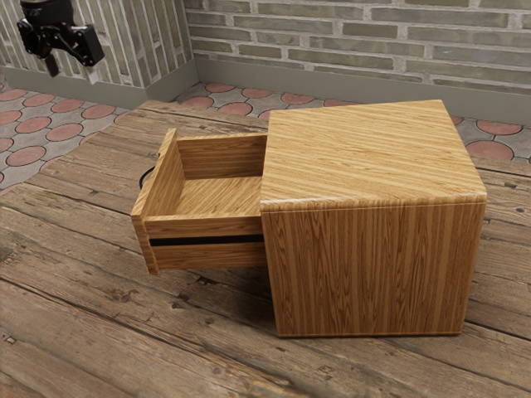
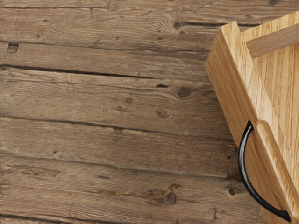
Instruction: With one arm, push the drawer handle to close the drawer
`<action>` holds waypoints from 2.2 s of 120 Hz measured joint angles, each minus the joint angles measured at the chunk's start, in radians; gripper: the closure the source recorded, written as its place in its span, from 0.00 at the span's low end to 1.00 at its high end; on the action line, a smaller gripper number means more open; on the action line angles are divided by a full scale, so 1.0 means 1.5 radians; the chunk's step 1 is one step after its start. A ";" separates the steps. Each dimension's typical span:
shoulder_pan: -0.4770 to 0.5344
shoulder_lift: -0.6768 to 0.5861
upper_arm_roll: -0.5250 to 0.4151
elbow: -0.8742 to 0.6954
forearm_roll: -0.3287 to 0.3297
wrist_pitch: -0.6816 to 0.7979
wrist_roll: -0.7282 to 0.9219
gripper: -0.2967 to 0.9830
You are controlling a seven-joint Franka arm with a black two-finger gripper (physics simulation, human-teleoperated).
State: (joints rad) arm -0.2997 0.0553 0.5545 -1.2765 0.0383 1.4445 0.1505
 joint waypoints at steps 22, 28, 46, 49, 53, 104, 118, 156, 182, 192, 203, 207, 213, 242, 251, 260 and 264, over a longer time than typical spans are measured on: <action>0.002 -0.056 -0.018 0.181 0.002 -0.022 0.007 0.25; 0.001 -0.067 -0.027 0.208 0.003 -0.029 0.006 0.25; -0.038 -0.071 -0.023 0.125 0.004 -0.058 0.000 0.25; -0.044 -0.074 -0.022 0.099 0.004 -0.065 -0.004 0.25; -0.063 -0.105 -0.021 0.020 0.003 -0.064 -0.009 0.25; 0.306 -0.407 -0.225 -0.661 0.015 0.135 -0.089 0.25; 0.287 -0.331 -0.238 -0.630 0.025 0.232 -0.039 0.25; 0.193 -0.334 -0.179 -0.662 0.091 0.335 0.328 0.25; 0.137 -0.338 -0.118 -0.661 0.099 0.343 0.575 0.25; 0.135 -0.339 -0.116 -0.658 0.078 0.348 0.644 0.25; 0.126 -0.333 -0.115 -0.656 0.048 0.364 0.708 0.25; 0.120 -0.331 -0.115 -0.655 0.039 0.369 0.730 0.25; 0.112 -0.329 -0.115 -0.654 0.028 0.378 0.759 0.25; 0.055 -0.327 -0.055 -0.655 -0.016 0.417 0.873 0.25; 0.059 -0.324 -0.048 -0.655 -0.047 0.414 0.893 0.25; 0.062 -0.322 -0.046 -0.654 -0.063 0.402 0.905 0.26; 0.063 -0.321 -0.046 -0.654 -0.069 0.397 0.909 0.26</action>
State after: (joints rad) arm -0.2054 -0.4267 0.4859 -2.2575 -0.0646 2.0395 1.5139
